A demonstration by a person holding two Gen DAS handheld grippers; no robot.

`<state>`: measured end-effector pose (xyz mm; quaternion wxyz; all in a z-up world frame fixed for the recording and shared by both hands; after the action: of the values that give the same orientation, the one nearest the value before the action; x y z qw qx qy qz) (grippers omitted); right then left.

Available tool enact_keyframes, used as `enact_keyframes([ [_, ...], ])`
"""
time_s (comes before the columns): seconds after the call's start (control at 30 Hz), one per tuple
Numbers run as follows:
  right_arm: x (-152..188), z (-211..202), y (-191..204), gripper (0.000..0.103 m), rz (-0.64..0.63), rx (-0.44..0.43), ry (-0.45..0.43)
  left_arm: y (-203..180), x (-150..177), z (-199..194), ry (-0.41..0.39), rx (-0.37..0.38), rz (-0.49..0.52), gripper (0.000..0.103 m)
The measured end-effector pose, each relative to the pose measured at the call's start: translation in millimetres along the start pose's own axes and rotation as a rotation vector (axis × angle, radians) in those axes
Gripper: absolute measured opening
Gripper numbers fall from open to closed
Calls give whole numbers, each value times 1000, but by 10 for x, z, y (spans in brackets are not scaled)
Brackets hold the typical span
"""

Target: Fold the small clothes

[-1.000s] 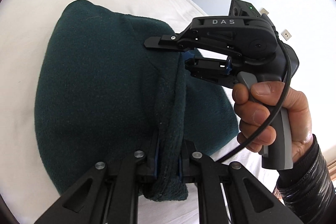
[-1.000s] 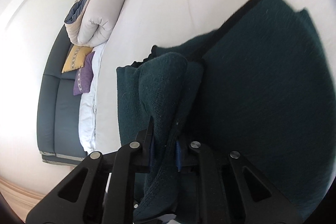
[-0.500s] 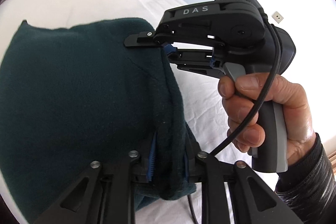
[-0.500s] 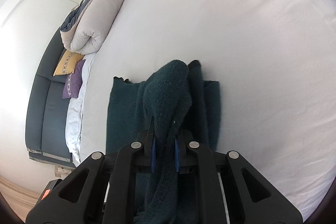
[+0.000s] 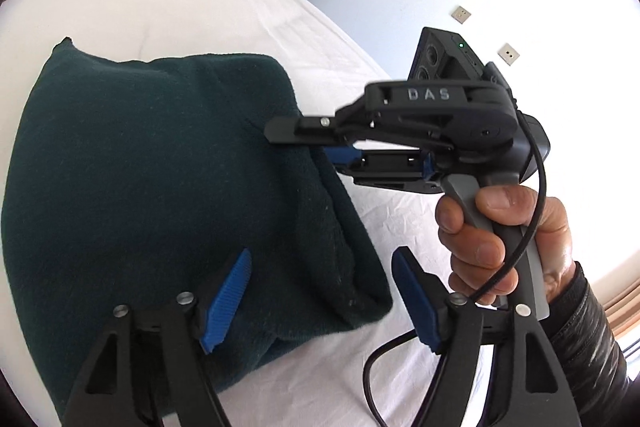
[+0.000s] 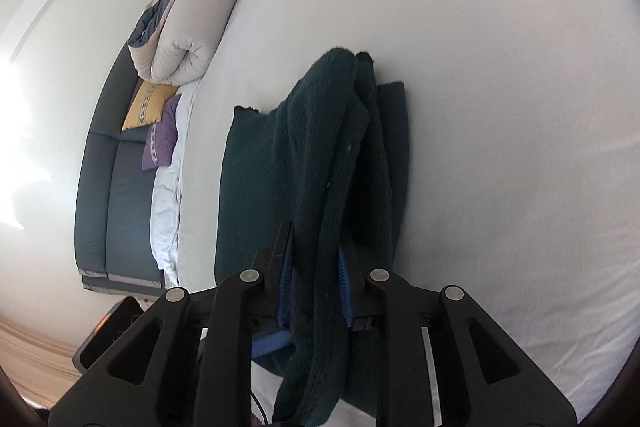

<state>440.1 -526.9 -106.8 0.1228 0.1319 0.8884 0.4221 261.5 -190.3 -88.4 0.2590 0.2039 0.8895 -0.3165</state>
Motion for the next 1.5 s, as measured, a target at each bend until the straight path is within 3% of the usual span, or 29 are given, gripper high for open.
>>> enact_keyframes([
  [0.23, 605, -202, -166, 19, 26, 29, 21, 303, 72, -551, -89, -33, 48, 75],
  [0.43, 1084, -482, -377, 19, 16, 40, 32, 834, 29, -767, -132, -106, -44, 74],
  [0.5, 1219, -513, -402, 19, -8, 49, 31, 942, 68, -723, -91, -127, -49, 67],
  [0.57, 1295, -507, -442, 19, -49, 100, 21, 936, 122, -577, -48, -157, -55, 53],
  [0.67, 1283, -465, -601, 12, -54, 157, 8, 919, 269, -470, -9, -194, -28, 45],
  [0.83, 1313, -459, -931, 8, 85, -23, -16, 814, 420, -394, 7, -220, -6, 39],
  [0.93, 1464, -535, -934, 9, 125, -61, -59, 828, 448, -411, 6, -201, -34, 30],
  [1.03, 1614, -718, -787, 14, 137, -7, -135, 894, 518, -499, 5, -179, -60, 21],
  [1.07, 1685, -823, -720, 19, 120, -4, -189, 895, 536, -508, 6, -177, -64, 19],
  [1.13, 1849, -936, -599, 40, 102, -41, -245, 876, 554, -584, -4, -175, -64, 19],
  [1.17, 1927, -953, -541, 59, 109, -65, -245, 831, 557, -659, -17, -182, -54, 23],
  [1.2, 1995, -958, -494, 61, 112, -68, -248, 760, 539, -726, -42, -188, -27, 31],
  [1.27, 2089, -968, -381, 61, 66, -44, -247, 587, 522, -895, -111, -248, 67, 90],
  [1.3, 2122, -968, -334, 61, 42, -26, -247, 503, 526, -985, -156, -296, 120, 100],
  [1.37, 2143, -962, -310, 61, 45, 4, -252, 345, 534, -1060, -203, -359, 240, 103],
  [1.5, 2056, -1001, -281, 61, 108, -29, -267, 108, 608, -888, -154, -570, 522, 100],
])
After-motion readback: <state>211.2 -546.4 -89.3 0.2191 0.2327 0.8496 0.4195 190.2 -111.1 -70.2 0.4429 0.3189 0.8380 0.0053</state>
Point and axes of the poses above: each gripper's, at about its wrist camera, not at the fingertips, and z roughly the way its jaws point, y to its left, x to its underside, the point moved 5 cm from there along z, roughly the way its jaws point, and after that the axes turned 6 degrees about z, right-handed, at the moved point
